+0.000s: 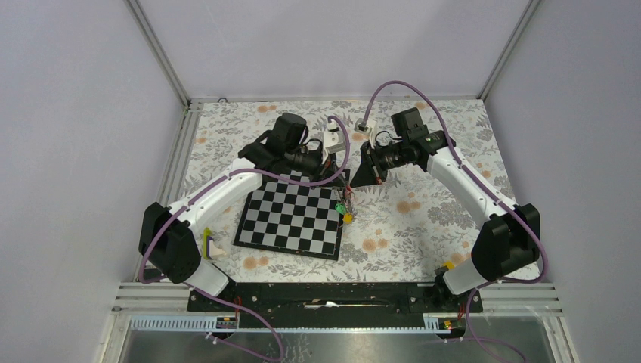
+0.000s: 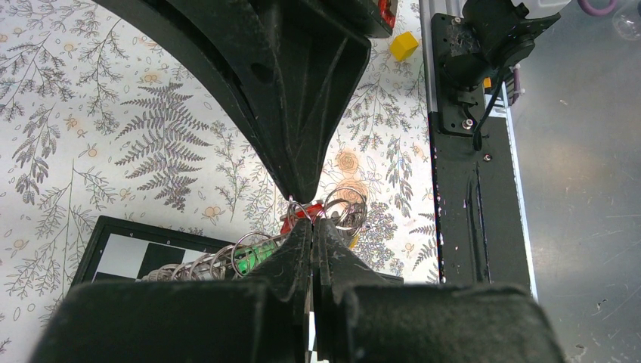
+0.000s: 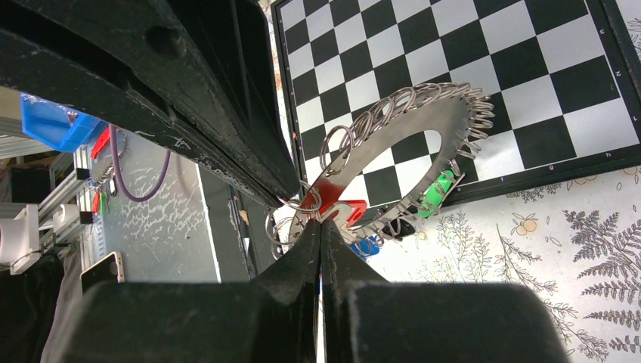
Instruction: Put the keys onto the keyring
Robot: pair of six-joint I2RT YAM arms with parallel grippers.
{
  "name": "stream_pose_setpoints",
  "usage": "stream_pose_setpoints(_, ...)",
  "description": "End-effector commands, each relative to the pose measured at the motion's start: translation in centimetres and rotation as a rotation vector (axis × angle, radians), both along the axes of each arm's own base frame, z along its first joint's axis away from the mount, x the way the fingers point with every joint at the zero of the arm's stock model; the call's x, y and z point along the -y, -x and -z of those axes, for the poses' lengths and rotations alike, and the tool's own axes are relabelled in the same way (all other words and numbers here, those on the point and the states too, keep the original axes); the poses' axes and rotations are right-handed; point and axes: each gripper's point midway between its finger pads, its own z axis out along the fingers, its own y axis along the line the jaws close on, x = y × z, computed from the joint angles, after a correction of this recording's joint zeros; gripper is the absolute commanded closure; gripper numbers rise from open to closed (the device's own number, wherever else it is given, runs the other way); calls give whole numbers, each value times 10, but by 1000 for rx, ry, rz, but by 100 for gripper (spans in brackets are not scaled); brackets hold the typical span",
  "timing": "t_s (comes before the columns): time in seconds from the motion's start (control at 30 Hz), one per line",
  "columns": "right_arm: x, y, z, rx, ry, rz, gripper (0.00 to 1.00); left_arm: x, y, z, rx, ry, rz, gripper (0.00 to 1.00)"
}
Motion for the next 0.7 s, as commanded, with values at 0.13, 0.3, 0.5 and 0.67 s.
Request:
stream_pose_setpoints(0.13,-2,-13,-10,80,-15,4,100,7,15,-22,33,69,79,100)
stream_pose_setpoints(0.3,-4,-4,-13,75,-54,-38,100,7,16,-23,31,75,85,100)
stream_pose_setpoints(0.5,-5,4,-14,75,-88,-67,95,8,23,-29,4,96,117,100)
stream_pose_setpoints(0.67,-4,6,-11,76,-88,-66,91,9,30,-38,-19,124,157,100)
